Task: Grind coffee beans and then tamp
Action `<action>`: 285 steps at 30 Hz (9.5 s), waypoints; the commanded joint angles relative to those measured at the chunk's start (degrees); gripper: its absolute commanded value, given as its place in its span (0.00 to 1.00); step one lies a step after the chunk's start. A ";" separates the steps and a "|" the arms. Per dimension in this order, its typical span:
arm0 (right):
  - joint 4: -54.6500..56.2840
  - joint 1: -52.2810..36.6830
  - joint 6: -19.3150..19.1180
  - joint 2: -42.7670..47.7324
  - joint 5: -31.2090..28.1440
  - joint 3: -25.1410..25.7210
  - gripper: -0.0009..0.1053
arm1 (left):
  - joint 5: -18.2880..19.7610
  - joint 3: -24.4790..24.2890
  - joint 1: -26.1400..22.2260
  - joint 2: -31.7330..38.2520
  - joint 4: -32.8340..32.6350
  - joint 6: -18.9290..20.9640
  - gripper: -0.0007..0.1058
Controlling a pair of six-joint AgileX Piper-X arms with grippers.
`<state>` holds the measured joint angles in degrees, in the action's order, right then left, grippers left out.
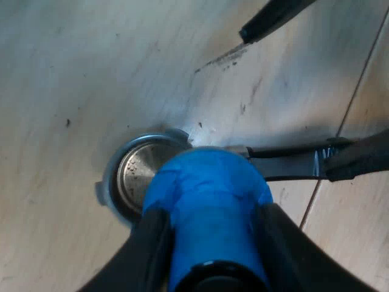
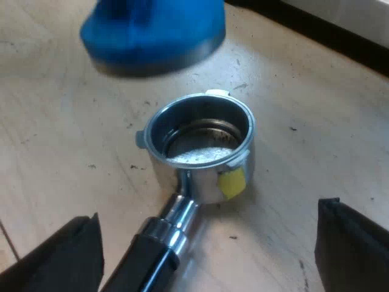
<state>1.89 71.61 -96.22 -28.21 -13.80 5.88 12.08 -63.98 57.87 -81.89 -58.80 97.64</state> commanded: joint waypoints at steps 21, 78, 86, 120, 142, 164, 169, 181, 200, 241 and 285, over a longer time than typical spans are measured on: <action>-0.80 0.08 0.04 0.28 1.19 -0.22 0.69 | -5.57 -0.39 -0.25 -6.68 2.11 2.80 0.01; -0.80 0.08 1.27 0.28 0.81 -0.22 0.69 | -3.26 9.23 -0.54 -10.78 8.81 5.18 0.01; -0.80 0.08 1.27 0.28 0.81 -0.22 0.69 | -2.31 14.70 -0.40 -10.78 10.49 5.18 0.01; -4.84 0.08 -0.25 0.28 0.93 0.11 0.69 | -4.12 1.47 -0.23 -4.75 6.29 5.06 0.01; -12.44 0.08 -2.74 0.28 1.19 0.11 0.69 | -7.66 5.17 -12.87 6.52 -0.80 5.06 0.01; -8.51 0.08 -6.54 0.28 -2.11 3.56 0.69 | -4.93 19.24 -32.12 9.88 6.34 2.35 0.01; -8.49 0.08 -6.35 -0.96 -2.11 3.93 0.69 | -4.93 20.51 -33.94 9.88 9.76 2.35 0.01; -8.49 0.08 -5.42 -3.67 -1.82 5.32 0.69 | -4.93 23.47 -35.88 9.71 15.47 2.35 0.01; -8.49 0.08 -3.97 -3.67 -1.82 5.32 0.69 | -4.93 23.47 -35.88 4.73 15.31 1.57 0.30; 37.62 -21.05 -1.28 -10.86 6.73 46.14 0.69 | -17.78 9.04 -36.85 52.33 5.03 0.88 0.99; 69.80 -68.11 -12.07 18.78 21.49 50.44 0.69 | -6.18 5.97 -55.56 85.87 -17.55 -0.07 0.99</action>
<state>70.66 3.74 -107.52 -10.15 7.41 55.70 5.81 -57.87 1.97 1.04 -75.73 97.38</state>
